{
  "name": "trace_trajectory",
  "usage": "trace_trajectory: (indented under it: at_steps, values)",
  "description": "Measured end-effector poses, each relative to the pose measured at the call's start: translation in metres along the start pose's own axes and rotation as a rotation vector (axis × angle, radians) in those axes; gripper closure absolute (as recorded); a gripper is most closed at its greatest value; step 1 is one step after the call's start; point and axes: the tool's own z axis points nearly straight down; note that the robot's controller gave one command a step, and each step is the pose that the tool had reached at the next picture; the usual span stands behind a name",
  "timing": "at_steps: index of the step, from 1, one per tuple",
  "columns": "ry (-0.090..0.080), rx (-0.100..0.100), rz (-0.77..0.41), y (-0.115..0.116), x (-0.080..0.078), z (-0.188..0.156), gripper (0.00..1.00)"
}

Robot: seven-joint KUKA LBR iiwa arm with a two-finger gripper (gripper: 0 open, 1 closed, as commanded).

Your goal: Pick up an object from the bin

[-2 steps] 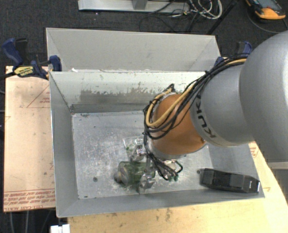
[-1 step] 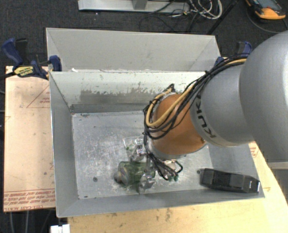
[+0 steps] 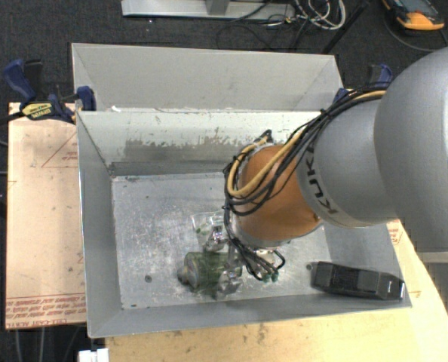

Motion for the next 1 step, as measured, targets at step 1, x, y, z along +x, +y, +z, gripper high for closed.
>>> trace_trajectory:
  at_steps: [1]
  values:
    - [0.015, -0.001, 0.0, 0.0006, 0.0036, -0.0142, 1.0]
